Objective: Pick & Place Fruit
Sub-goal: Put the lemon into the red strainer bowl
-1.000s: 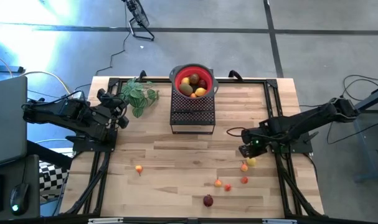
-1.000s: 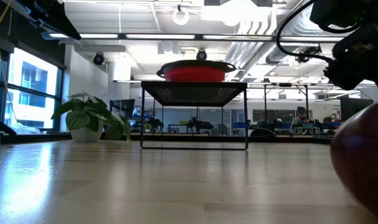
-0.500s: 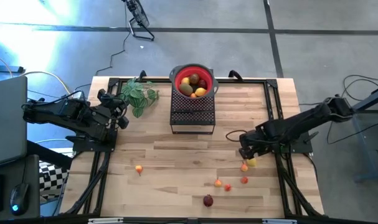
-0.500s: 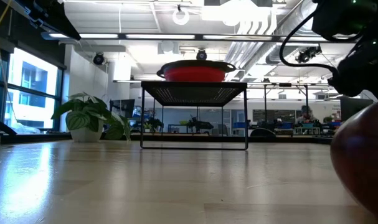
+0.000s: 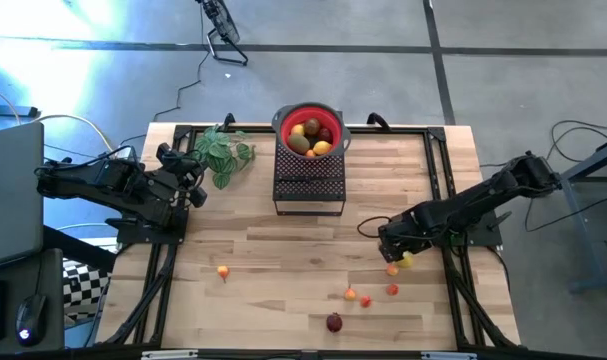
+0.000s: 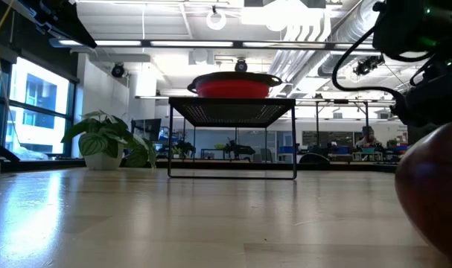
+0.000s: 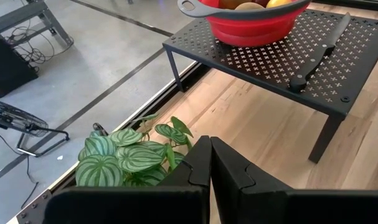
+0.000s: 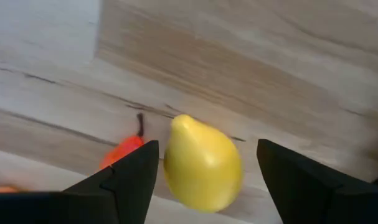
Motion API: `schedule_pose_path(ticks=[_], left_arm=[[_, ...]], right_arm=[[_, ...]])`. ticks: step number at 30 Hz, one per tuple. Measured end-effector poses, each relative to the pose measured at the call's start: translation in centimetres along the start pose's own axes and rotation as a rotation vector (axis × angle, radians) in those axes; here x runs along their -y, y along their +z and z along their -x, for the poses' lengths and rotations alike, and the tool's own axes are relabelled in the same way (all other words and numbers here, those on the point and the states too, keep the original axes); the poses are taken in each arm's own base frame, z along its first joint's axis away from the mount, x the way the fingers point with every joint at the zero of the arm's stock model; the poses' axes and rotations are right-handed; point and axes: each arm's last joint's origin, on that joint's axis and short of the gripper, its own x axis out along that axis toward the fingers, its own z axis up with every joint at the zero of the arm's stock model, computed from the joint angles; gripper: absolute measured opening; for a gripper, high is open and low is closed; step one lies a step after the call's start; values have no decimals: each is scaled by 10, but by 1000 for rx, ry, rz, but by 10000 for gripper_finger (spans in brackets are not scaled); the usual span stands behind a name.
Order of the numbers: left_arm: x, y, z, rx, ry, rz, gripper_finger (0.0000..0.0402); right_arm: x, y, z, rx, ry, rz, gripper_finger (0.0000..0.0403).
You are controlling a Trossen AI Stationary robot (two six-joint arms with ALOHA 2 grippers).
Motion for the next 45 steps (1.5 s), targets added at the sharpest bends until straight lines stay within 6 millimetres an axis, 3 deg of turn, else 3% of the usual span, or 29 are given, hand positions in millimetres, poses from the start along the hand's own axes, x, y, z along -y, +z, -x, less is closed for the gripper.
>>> schedule_pose_path(ticks=[24,33,45], left_arm=[[0,0,0,-1,-1,0,0],[0,0,0,-1,-1,-1,0],[0,0,0,-1,-1,-1,0]], right_arm=[[-2,-4,-11,8,-62,-15,257],[-2,-4,-11,2,-62,-46,216],[-2,-4,-11,3,-62,-47,212]])
